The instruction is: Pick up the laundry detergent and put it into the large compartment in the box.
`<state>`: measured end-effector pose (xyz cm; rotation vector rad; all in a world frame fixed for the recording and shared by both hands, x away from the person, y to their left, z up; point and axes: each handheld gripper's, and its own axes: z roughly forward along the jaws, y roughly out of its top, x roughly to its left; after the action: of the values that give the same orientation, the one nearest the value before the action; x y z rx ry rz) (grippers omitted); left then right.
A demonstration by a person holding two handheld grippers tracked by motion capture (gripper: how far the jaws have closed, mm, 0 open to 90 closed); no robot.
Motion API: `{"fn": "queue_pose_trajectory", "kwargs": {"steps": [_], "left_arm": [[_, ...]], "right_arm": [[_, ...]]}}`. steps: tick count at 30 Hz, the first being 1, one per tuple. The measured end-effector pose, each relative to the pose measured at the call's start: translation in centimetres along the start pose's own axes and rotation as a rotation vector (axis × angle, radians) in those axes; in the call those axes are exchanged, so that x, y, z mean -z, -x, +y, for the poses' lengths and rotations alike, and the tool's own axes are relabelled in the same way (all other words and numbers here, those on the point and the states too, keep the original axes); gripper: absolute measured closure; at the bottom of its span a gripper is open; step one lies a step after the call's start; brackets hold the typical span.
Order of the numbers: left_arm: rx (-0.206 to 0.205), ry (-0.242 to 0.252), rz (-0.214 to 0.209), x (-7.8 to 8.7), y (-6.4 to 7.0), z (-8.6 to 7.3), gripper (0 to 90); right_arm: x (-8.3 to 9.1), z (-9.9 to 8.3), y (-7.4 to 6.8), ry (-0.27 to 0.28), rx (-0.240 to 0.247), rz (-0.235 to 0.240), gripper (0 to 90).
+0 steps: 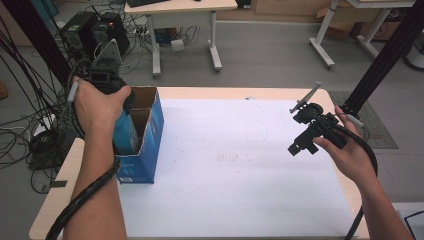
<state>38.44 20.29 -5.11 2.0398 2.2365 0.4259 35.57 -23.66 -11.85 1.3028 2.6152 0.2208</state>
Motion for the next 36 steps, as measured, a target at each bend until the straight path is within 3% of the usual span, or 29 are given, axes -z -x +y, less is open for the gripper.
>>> {"fn": "queue_pose_trajectory", "kwargs": {"steps": [16,36], "left_arm": [[-0.006,-0.014,-0.01,-3.0,0.1,-0.9,38.3],[-0.023,-0.04,-0.015,-5.8,1.0,-0.8,38.3]], "right_arm": [[-0.6,0.0,0.0,-0.014,0.005,0.012,4.2],[-1.5,0.3,0.2,-0.037,0.006,0.017,4.2]]}}
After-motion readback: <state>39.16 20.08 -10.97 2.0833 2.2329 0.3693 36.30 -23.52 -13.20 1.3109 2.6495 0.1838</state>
